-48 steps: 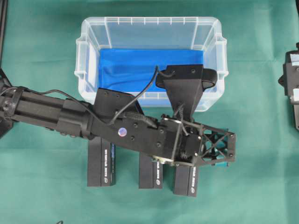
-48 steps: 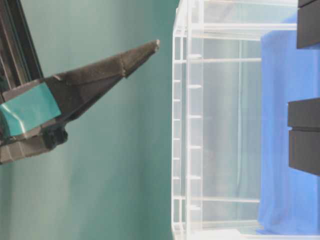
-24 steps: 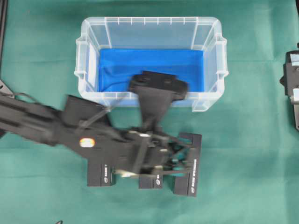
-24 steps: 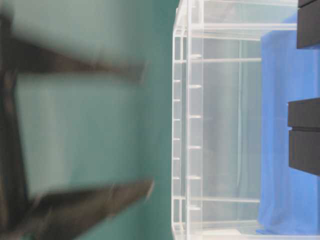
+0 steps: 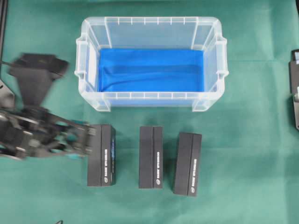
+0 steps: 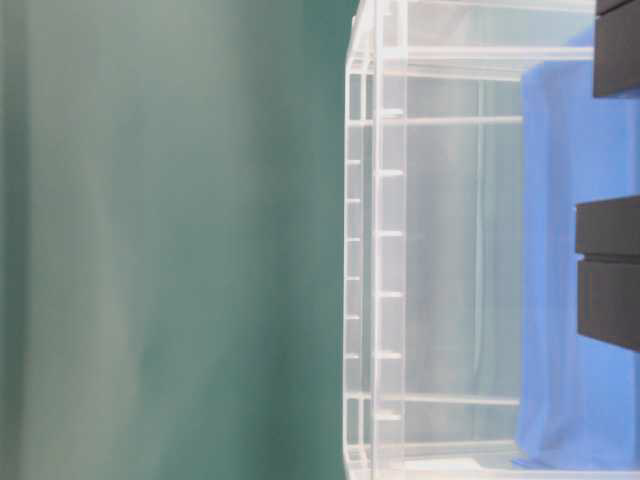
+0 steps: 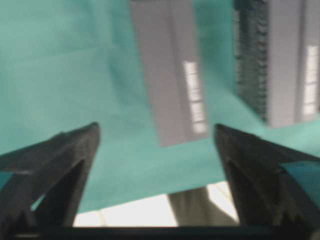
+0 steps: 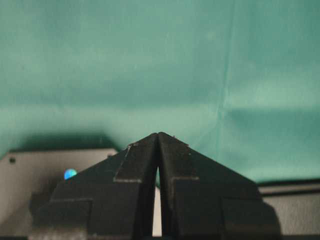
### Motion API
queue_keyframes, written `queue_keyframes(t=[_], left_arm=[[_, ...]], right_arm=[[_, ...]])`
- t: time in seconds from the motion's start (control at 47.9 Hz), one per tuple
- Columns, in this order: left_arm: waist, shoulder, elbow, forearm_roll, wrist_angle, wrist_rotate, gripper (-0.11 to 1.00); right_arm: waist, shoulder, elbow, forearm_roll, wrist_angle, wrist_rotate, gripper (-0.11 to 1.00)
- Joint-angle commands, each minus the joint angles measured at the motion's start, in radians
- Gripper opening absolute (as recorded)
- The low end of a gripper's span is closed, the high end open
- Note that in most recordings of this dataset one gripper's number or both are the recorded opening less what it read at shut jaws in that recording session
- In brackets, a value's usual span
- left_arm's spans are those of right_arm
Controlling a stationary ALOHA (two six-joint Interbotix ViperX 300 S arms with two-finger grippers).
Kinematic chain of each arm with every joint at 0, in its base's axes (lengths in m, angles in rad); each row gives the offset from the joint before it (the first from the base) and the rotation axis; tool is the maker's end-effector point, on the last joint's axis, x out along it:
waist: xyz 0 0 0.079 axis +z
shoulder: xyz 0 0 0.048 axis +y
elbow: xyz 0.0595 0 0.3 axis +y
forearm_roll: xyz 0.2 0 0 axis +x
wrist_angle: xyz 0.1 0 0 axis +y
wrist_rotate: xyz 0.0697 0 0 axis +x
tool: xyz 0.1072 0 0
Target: Take the box out of the case with the left arm.
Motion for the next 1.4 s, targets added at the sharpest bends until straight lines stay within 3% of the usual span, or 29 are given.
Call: queue_keyframes(t=[0.0, 0.271, 0.605, 0.772, 0.981, 1.378], left_arm=[[-0.014, -0.097, 0.071, 0.005, -0.009, -0.011, 0.94], [-0.02, -0.268, 0.204, 0.005, 0.006, -0.012, 0.93], [-0.017, -0.291, 0.218, 0.005, 0.017, -0.006, 0.92], [0.041, -0.293, 0.215, 0.005, 0.018, 0.012, 0.92], [0.172, -0.296, 0.213, -0.002, 0.02, 0.153, 0.92], [0.502, -0.314, 0.213, -0.018, 0.11, 0.456, 0.92]], right_arm=[[0.0, -0.003, -0.028, 0.002, 0.031, 0.003, 0.07], [0.0, -0.02, -0.031, 0.002, 0.097, 0.003, 0.07], [0.0, -0.021, -0.031, 0.002, 0.098, 0.003, 0.07], [0.0, -0.021, -0.031, 0.002, 0.098, 0.003, 0.07], [0.0, -0.021, -0.031, 0.002, 0.098, 0.003, 0.07], [0.0, -0.021, -0.031, 0.002, 0.098, 0.003, 0.07]])
